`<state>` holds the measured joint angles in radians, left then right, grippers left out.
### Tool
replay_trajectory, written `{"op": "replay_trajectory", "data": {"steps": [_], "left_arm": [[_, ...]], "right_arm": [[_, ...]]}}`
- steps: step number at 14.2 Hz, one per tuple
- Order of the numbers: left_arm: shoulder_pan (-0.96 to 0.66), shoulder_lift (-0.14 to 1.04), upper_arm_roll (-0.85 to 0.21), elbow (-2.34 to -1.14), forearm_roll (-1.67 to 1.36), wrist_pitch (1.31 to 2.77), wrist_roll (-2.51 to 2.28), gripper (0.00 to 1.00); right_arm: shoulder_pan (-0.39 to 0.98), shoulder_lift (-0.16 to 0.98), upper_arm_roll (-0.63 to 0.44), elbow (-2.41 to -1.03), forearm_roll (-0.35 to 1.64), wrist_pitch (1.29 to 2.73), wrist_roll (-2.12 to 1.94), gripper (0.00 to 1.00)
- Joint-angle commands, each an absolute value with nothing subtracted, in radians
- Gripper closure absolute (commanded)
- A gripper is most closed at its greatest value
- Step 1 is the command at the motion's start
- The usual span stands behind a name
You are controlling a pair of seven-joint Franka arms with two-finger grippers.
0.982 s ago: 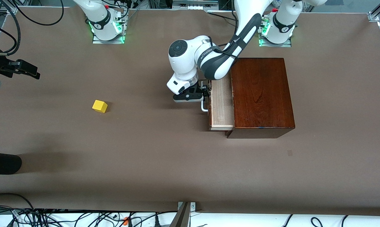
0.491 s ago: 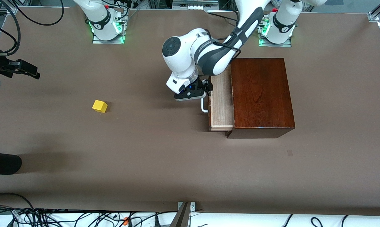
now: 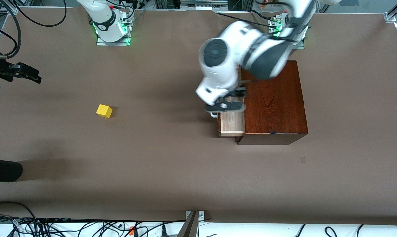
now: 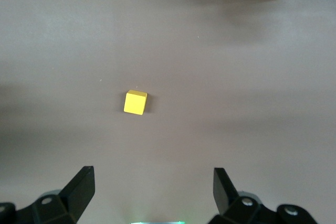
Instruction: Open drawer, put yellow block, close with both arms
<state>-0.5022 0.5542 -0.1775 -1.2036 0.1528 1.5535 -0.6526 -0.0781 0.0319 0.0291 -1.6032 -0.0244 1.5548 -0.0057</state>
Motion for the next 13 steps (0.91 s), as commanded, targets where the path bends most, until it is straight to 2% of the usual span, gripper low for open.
{"op": "replay_trajectory", "data": {"steps": [1,4,7,10,11,13], "left_arm": [[-0.387,0.496,-0.187,-1.216,0.118,1.493,-0.420,0.00],[-0.267,0.448,-0.187,-1.216,0.043,1.442,-0.231,0.00],[-0.135,0.382,-0.187,-1.229,-0.015,1.364,-0.065,0.00],[-0.019,0.335,-0.177,-1.242,-0.052,1.333,0.098,0.00],[-0.012,0.303,-0.164,-1.273,-0.063,1.336,0.132,0.00],[-0.046,0.220,-0.042,-1.363,-0.102,1.380,0.149,0.00]], "right_arm": [[-0.066,0.025,0.038,-1.600,-0.014,1.560,0.012,0.00],[-0.052,0.014,0.057,-1.611,-0.014,1.562,0.034,0.00],[-0.052,-0.006,0.145,-1.631,-0.023,1.562,0.164,0.00],[-0.052,-0.008,0.160,-1.669,-0.015,1.604,0.195,0.00],[-0.052,-0.018,0.160,-1.698,-0.014,1.626,0.228,0.00],[-0.054,-0.066,0.160,-1.841,-0.012,1.746,0.270,0.00]]}}
